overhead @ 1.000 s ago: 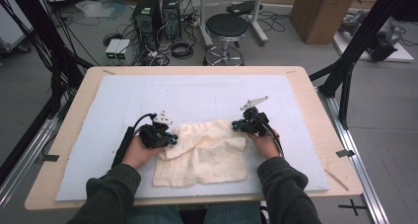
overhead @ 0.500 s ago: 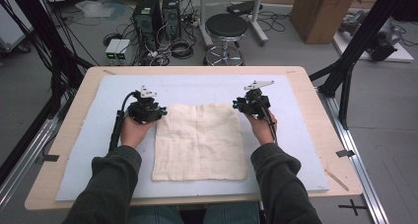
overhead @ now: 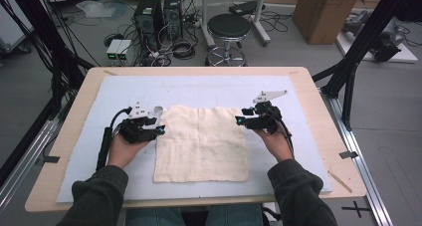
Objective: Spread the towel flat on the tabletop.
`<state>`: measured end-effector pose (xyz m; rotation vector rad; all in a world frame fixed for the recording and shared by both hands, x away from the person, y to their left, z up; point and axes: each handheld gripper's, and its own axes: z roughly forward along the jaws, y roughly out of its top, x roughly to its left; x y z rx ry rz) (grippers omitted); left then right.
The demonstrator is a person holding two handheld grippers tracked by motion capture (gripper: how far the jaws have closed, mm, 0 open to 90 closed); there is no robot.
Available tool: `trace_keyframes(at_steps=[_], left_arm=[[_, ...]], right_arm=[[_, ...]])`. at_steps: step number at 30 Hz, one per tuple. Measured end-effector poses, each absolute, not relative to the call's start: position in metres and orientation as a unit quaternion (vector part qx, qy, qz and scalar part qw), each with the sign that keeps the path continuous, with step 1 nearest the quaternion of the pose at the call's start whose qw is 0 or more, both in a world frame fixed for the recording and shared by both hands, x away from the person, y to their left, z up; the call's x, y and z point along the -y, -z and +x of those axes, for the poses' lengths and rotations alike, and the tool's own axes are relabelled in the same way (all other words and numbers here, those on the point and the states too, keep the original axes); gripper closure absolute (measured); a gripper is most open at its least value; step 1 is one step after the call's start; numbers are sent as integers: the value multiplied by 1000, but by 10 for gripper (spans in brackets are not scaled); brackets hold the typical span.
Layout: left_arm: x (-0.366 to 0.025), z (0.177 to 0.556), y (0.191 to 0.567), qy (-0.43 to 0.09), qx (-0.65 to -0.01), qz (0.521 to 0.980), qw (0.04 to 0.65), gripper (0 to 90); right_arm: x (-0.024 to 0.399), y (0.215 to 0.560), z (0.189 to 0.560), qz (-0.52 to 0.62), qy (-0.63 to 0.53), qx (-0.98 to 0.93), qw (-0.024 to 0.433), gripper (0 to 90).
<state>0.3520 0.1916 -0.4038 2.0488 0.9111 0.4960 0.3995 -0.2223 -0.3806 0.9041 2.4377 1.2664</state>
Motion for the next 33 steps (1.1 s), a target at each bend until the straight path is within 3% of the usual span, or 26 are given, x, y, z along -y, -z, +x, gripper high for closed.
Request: trace_keyframes(at_steps=[9, 15, 20, 24, 30, 33], left_arm=[[-189, 297, 419, -168, -305, 833, 430, 442], [-191, 277, 431, -135, -283, 851, 421, 450], [-190, 273, 439, -109, -270, 867, 404, 601], [-187, 273, 440, -117, -266, 871, 396, 630], [-185, 272, 441, -125, -254, 874, 396, 873], [-186, 270, 439, -128, -253, 875, 392, 884]], right_arm=[[233, 404, 346, 268, -437, -854, 92, 501], [230, 421, 319, 221, -418, -879, 65, 539], [228, 430, 309, 196, -403, -893, 43, 622], [222, 437, 308, 183, -371, -910, 33, 695], [221, 438, 310, 175, -368, -912, 43, 877], [221, 437, 311, 171, -365, -914, 36, 889]])
